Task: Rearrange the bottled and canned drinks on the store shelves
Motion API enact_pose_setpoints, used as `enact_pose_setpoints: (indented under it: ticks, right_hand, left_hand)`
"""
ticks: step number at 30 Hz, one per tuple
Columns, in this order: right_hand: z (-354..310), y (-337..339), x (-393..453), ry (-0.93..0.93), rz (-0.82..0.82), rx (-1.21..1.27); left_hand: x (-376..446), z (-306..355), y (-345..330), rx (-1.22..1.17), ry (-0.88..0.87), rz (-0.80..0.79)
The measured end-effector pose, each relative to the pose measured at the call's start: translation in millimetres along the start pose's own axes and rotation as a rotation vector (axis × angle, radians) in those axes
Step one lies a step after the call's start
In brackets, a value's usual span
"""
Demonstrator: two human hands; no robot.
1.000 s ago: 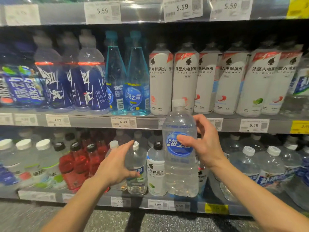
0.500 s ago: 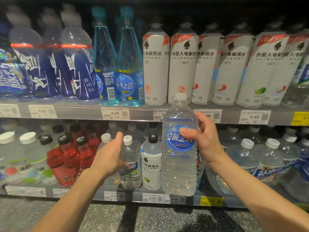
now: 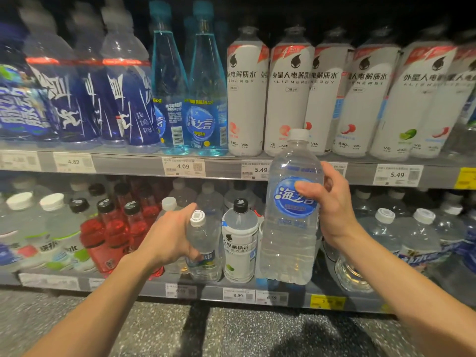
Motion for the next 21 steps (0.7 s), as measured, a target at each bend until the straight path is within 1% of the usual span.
enact_pose_setpoints:
  ticks: [5, 10, 13, 17, 21]
  right_hand:
    - [-6, 4, 0, 0.004, 0.008, 0.008]
    - [-7, -1, -3, 0.01, 0.001, -0.008]
    - [-7, -8, -7, 0.011, -0.036, -0.037]
    - [-9, -19, -12, 0.019, -0.084, -0.077]
    - [-9, -34, -13, -0.002, -0.151, -0.087]
  left_hand:
    - [4, 3, 15, -0.124, -0.002, 0.027]
    - [4, 7, 44, -0.347, 0.004, 0.026]
    - [-4, 9, 57, -0.476, 0.018, 0.039]
    - [-16, 2, 76, -0.604, 0.041, 0.1]
    - [-28, -3, 99, -0.696, 0.001, 0.167]
Point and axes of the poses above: each hand's wrist, its own x-axis towards the middle knuckle, its own y-axis out of the back of the hand, z = x × y, the point moved 3 cm from there along x, towards the middle knuckle, and after that the axes turned 4 degrees about z, right-handed, at the moved point
